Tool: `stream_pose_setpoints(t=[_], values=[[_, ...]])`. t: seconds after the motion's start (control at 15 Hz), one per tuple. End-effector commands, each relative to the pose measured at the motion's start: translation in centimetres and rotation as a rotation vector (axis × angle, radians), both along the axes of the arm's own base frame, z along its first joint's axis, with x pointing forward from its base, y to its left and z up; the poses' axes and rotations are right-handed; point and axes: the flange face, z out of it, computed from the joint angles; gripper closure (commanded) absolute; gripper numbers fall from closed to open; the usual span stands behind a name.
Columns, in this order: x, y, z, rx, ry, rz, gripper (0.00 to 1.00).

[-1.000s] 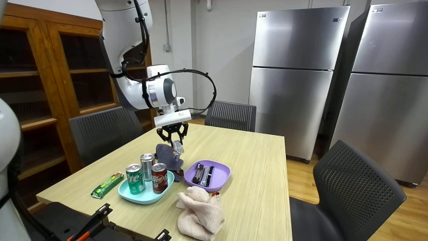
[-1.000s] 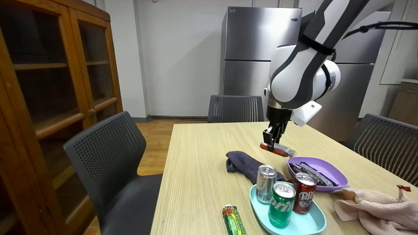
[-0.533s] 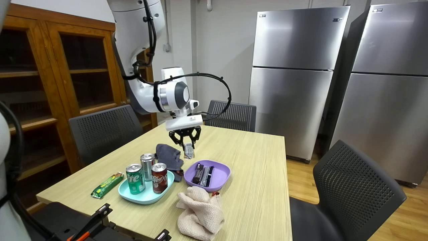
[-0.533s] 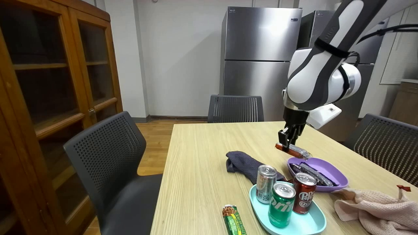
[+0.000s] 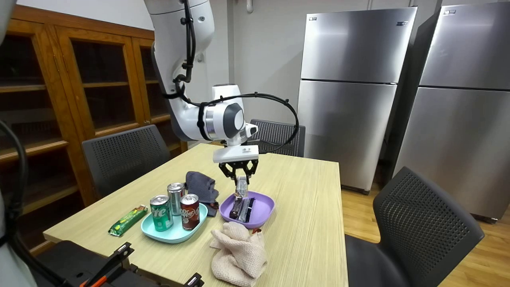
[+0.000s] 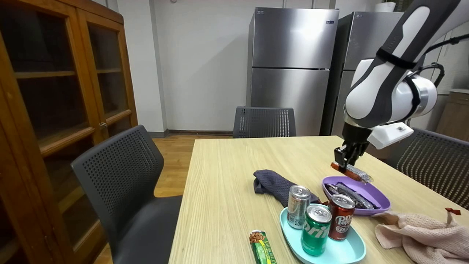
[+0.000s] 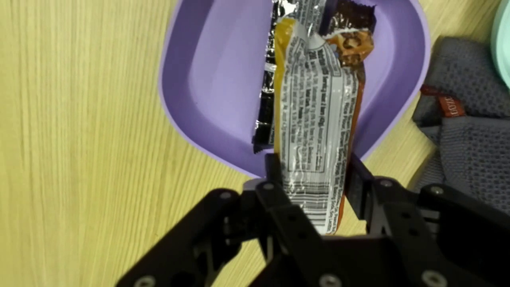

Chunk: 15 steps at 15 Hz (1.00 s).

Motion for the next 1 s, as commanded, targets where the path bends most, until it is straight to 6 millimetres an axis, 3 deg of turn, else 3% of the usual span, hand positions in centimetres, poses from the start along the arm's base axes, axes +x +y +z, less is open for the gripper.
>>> stream_pose_setpoints(t=[0.0,0.47,0.93], values=[[-1.4,-2.7,0.3,0.021,-0.056,-0.050,0.83],[-3.3,-7.4,-1.0,0.057,-0.134,-0.164,0.83],[-3.2,-8.1,-3.3,0.107,-0.152,-0.204,0.83]])
